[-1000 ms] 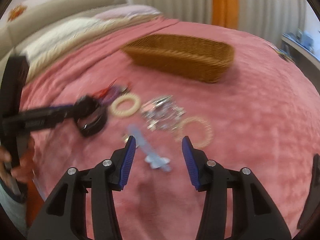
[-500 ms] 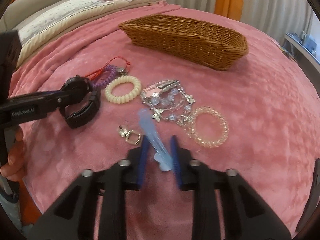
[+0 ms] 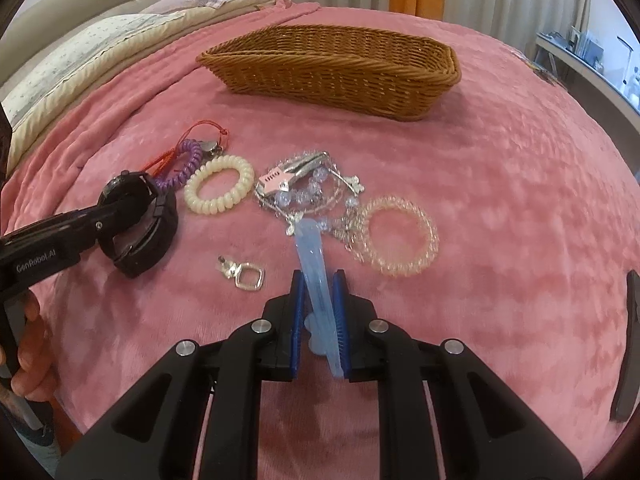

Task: Organize jewelry
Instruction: 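Grasp the black watch with the left tool while the right tool grasps the blue hair clip, then carry both items to the wicker basket and open both tools to drop them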

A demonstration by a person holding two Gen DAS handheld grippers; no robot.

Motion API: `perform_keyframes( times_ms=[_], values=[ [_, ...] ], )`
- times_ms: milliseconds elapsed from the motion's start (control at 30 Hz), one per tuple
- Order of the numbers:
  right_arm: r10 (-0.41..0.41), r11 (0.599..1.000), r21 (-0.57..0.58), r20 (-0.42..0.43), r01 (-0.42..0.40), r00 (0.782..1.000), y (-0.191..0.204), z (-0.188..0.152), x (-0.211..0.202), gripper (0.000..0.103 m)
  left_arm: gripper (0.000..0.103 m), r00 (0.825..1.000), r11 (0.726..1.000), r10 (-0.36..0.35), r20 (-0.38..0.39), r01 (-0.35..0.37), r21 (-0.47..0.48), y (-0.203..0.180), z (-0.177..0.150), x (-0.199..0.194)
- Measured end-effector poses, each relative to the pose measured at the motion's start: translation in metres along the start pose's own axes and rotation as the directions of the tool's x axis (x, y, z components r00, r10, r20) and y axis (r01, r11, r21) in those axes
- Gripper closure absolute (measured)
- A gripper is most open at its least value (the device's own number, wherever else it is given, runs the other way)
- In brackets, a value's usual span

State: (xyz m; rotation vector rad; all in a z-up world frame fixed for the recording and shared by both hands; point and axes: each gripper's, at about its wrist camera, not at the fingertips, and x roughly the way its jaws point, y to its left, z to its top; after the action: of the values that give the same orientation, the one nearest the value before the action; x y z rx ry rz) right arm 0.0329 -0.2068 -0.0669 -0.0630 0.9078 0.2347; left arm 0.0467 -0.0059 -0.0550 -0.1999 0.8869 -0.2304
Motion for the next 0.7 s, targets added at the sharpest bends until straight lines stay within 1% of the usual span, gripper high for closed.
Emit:
perform_keyframes(
  times_ms=[67, 133, 200, 267, 333, 433, 533, 633, 700],
  values=[
    [0.019, 1.000, -0.005, 0.013, -0.019, 1.000, 0.000, -0.002, -0.004, 0.095, 0.084, 1.000, 0.999, 0.025, 0.007, -0.025, 0.020, -0.003, -0.001, 0.000],
    [0.049, 0.999, -0.007, 0.048, -0.049, 0.998, -0.001, -0.004, -0.013, 0.095, 0.086, 0.999, 0.999, 0.037, 0.025, -0.038, 0.033, -0.005, -0.002, -0.003],
    [0.068, 0.998, -0.013, 0.079, -0.068, 0.995, 0.000, -0.001, -0.023, 0.095, 0.089, 0.998, 0.999, 0.015, 0.056, -0.017, 0.032, -0.005, -0.002, -0.010],
    [0.076, 0.997, -0.025, 0.129, -0.073, 0.989, 0.001, 0.006, -0.038, 0.095, 0.090, 0.996, 0.999, -0.010, 0.084, 0.007, 0.032, -0.006, 0.001, -0.019],
    [0.084, 0.996, -0.032, 0.174, -0.079, 0.981, 0.001, 0.017, -0.050, 0.095, 0.090, 0.993, 0.999, -0.020, 0.120, 0.015, 0.043, -0.010, 0.009, -0.032],
    [0.090, 0.996, -0.036, 0.248, -0.084, 0.965, -0.003, 0.042, -0.068, 0.095, 0.090, 0.981, 0.996, -0.045, 0.187, 0.029, 0.084, -0.022, 0.030, -0.054],
    [0.079, 0.997, -0.032, 0.290, -0.073, 0.954, -0.009, 0.074, -0.071, 0.095, 0.090, 0.970, 0.993, -0.053, 0.236, 0.028, 0.112, -0.034, 0.059, -0.067],
    [0.058, 0.998, -0.016, 0.319, -0.056, 0.946, -0.019, 0.106, -0.066, 0.095, 0.090, 0.963, 0.991, -0.047, 0.265, 0.012, 0.133, -0.045, 0.097, -0.061],
    [0.056, 0.998, -0.001, 0.318, -0.059, 0.946, -0.028, 0.133, -0.054, 0.095, 0.090, 0.962, 0.991, -0.039, 0.269, 0.002, 0.135, -0.049, 0.118, -0.049]
  ],
)
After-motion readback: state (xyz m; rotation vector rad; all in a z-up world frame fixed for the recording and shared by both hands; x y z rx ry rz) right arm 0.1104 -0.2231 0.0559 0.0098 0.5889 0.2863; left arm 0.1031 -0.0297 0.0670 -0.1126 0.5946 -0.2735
